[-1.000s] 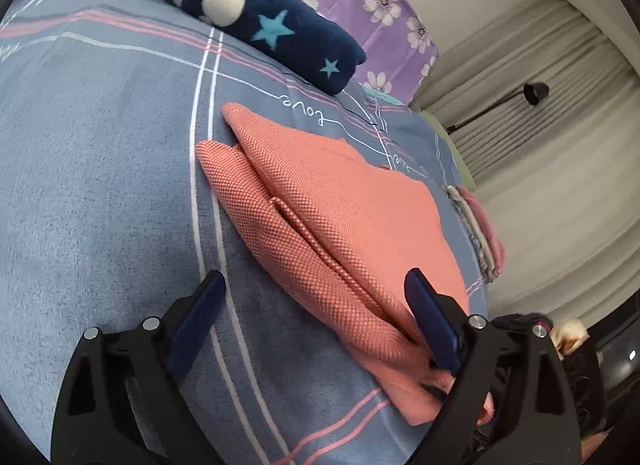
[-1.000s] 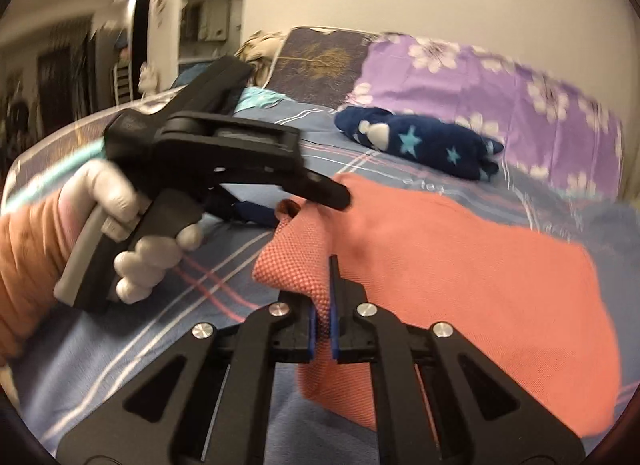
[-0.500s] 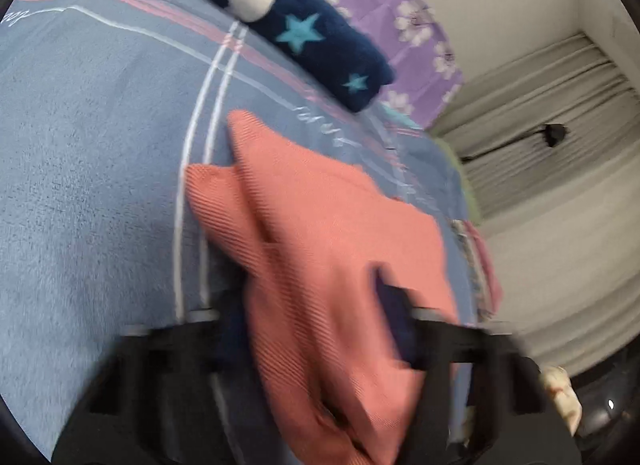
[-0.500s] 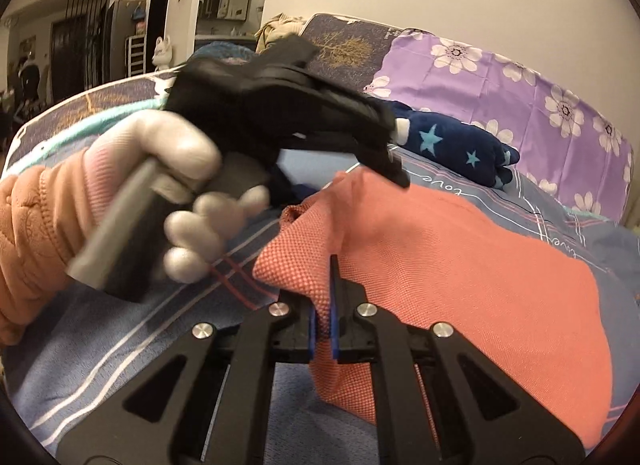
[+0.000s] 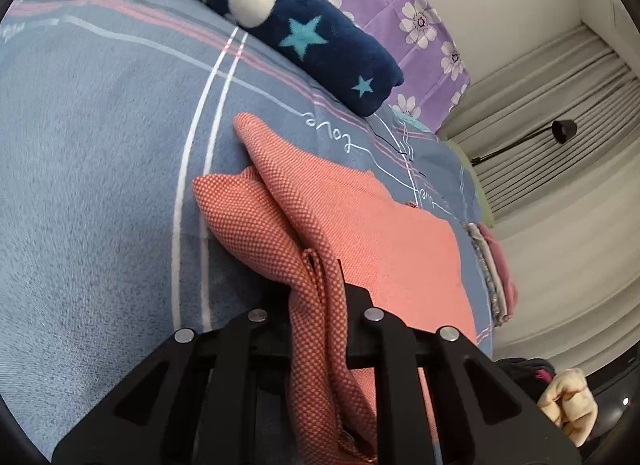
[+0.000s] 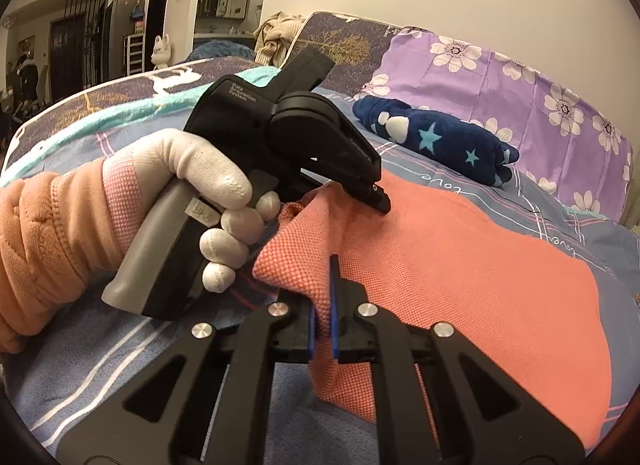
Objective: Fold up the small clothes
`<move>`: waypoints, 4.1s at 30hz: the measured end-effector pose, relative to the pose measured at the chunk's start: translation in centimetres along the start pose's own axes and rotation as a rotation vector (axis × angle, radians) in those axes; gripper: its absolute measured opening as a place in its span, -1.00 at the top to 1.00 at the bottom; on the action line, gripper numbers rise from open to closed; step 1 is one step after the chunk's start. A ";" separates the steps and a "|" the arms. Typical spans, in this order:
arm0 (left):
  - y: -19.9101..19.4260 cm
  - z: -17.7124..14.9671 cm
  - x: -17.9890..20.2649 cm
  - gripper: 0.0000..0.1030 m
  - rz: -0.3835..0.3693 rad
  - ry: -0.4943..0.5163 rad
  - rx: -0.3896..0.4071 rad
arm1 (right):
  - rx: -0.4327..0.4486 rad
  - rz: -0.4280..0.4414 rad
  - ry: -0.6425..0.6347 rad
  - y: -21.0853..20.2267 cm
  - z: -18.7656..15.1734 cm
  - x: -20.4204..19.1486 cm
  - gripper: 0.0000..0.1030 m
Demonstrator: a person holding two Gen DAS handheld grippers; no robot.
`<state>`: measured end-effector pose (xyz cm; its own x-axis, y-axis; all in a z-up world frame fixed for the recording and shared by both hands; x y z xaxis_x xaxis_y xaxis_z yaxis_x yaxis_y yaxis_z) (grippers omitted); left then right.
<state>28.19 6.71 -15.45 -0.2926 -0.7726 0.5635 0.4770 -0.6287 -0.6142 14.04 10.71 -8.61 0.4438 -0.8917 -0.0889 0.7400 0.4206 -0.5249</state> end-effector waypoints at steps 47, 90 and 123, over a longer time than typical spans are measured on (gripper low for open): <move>17.4 1.7 25.8 0.72 0.252 0.409 -0.218 | 0.136 0.253 0.902 -12.8 -4.9 28.2 0.91; 3.2 -13.8 19.0 -0.46 0.542 0.689 -0.062 | -0.046 0.098 1.062 -13.8 -11.3 32.3 0.88; 5.6 -14.4 19.7 0.21 0.445 0.659 -0.085 | -0.114 -0.056 0.749 -11.6 -10.5 29.7 0.62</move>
<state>13.18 -13.32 -15.70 -0.5321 -0.8294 -0.1701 0.6067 -0.2333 -0.7599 13.36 -22.42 -14.09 -0.0851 -0.8037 -0.5889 0.6764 0.3874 -0.6264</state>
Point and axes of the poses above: each gripper's, at about its wrist camera, not at the fingertips, and y roughly the way its jaws point, x to its right, z to its top, the point moved 7 cm from there along y, roughly the way its jaws point, and after that the axes turned 12 degrees about y, right-handed, at the moved point
